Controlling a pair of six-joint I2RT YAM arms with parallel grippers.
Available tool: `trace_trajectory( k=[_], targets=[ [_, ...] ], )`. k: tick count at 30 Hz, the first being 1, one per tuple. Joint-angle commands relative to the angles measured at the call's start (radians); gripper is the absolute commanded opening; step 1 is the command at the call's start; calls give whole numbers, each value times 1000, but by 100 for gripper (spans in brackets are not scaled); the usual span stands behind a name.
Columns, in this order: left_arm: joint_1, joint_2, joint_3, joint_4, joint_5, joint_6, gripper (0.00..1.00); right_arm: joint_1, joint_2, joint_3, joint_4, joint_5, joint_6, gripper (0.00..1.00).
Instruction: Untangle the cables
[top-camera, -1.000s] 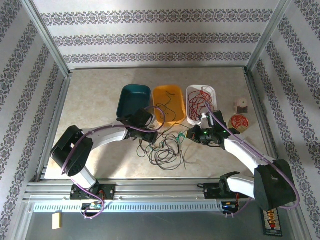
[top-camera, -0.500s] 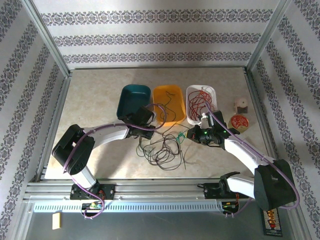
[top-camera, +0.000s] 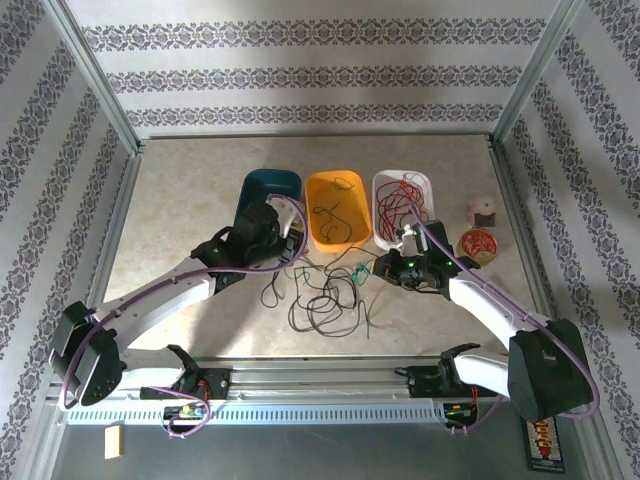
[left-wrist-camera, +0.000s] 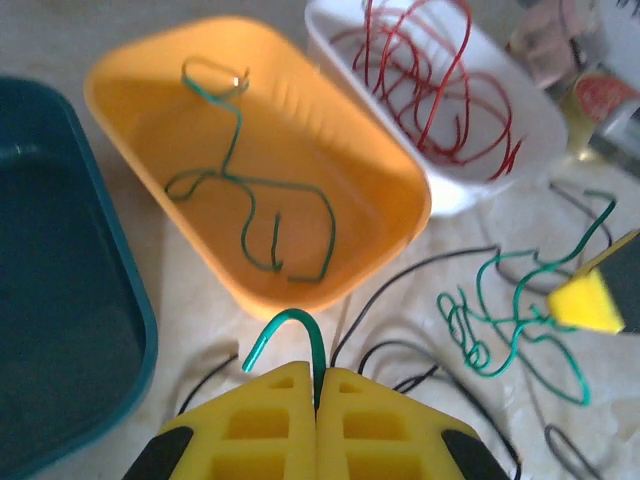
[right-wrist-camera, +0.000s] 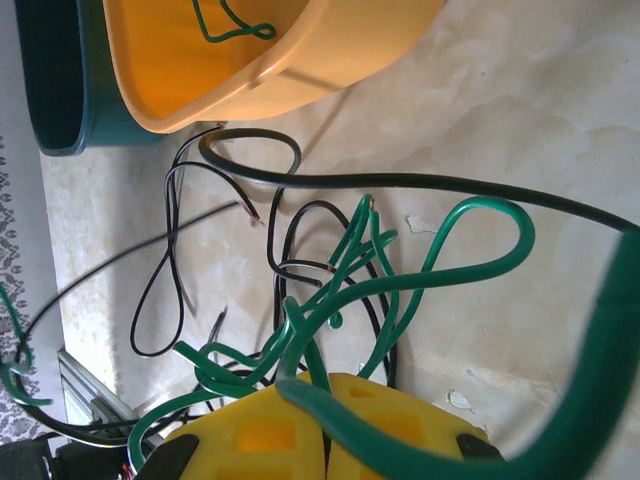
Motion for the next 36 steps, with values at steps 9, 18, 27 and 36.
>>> trace_trajectory(
  k=[9, 18, 27, 36],
  targets=[
    [-20, 48, 13, 265, -74, -28, 0, 150, -37, 78, 18, -96, -86, 0],
    [-68, 24, -19, 179, -160, -47, 0, 326, 5, 188, -61, 90, -202, 60],
    [-92, 13, 28, 133, -202, -135, 0, 450, 198, 355, -68, 15, -324, 60],
    [-92, 22, 84, 147, -158, -229, 0, 474, 386, 458, -14, -26, -377, 55]
  ],
)
